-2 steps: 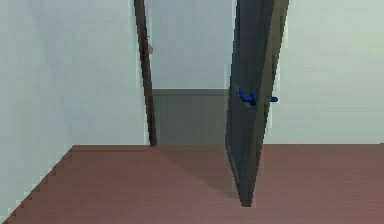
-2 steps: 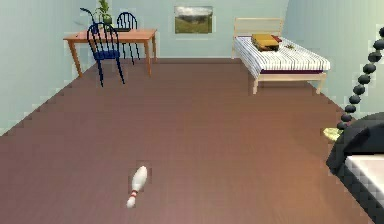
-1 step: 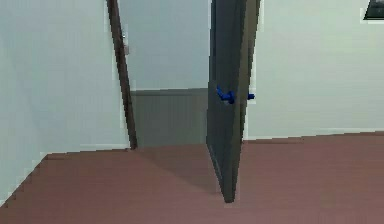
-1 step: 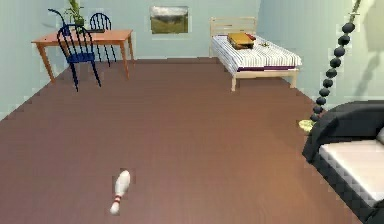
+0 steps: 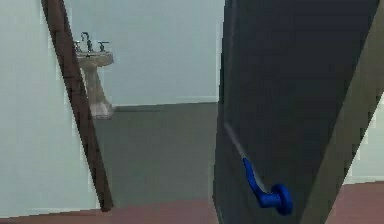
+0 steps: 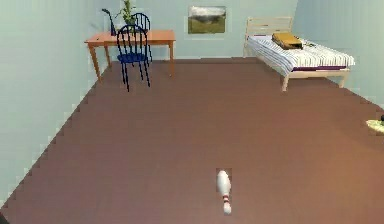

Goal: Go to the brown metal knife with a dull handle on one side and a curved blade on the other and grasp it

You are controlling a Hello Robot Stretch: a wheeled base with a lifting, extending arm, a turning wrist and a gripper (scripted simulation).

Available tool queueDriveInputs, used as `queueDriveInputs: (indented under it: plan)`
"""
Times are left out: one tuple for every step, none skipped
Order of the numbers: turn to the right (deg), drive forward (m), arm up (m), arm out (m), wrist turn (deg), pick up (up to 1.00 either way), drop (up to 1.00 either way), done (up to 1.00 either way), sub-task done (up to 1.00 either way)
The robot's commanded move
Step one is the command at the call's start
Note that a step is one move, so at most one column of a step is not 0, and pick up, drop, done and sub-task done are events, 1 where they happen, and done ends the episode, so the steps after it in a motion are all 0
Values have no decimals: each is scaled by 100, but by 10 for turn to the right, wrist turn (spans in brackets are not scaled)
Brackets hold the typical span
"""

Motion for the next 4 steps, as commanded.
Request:
queueDriveInputs:
  plan:
    - [-180, 0, 0, 0, 0, 0, 0, 0, 0]
    - [0, 25, 0, 0, 0, 0, 0, 0, 0]
    - [90, 0, 0, 0, 0, 0, 0, 0, 0]
    - [0, 100, 0, 0, 0, 0, 0, 0, 0]
